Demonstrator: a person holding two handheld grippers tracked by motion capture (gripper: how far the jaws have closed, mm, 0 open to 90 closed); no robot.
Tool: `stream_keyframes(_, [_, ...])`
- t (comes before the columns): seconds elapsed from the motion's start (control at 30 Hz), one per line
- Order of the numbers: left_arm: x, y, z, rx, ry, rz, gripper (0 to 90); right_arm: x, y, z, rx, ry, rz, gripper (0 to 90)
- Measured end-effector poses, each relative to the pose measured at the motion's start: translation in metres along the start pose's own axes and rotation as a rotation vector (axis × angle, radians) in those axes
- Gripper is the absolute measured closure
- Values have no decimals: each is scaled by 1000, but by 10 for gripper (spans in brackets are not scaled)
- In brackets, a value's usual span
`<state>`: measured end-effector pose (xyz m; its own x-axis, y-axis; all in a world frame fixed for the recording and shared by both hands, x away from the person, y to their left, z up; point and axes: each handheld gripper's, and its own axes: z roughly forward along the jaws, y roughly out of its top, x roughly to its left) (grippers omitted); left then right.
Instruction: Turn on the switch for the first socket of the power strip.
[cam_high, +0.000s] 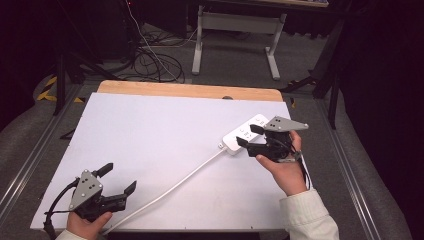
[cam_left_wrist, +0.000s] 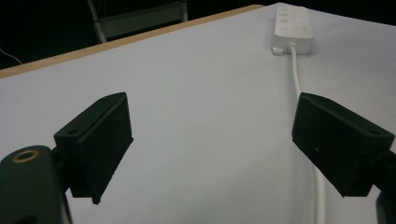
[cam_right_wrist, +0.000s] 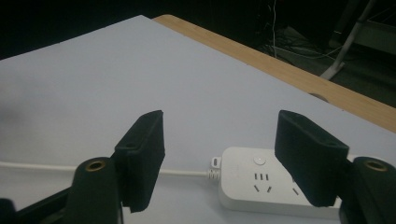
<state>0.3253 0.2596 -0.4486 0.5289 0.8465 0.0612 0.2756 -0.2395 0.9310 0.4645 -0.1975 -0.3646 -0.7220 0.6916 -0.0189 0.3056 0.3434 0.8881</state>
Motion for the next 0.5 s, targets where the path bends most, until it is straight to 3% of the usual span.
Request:
stream_keyframes(0.1, [0, 0, -1, 2, 1, 2, 128, 2, -5, -8, -9, 17, 9, 300])
stream_keyframes(0.23, [-1, 1, -2, -1, 3, 7, 128, 5, -15, -17, 3, 70, -13, 270])
stream_keyframes(0.4, [-2, 3, -4, 6, 6, 12, 126, 6, -31, -28, -23, 105, -10, 226])
stream_keyframes(0.5, [-4, 3, -4, 10, 12, 13, 120, 6, -42, -34, -8, 134, -37, 187])
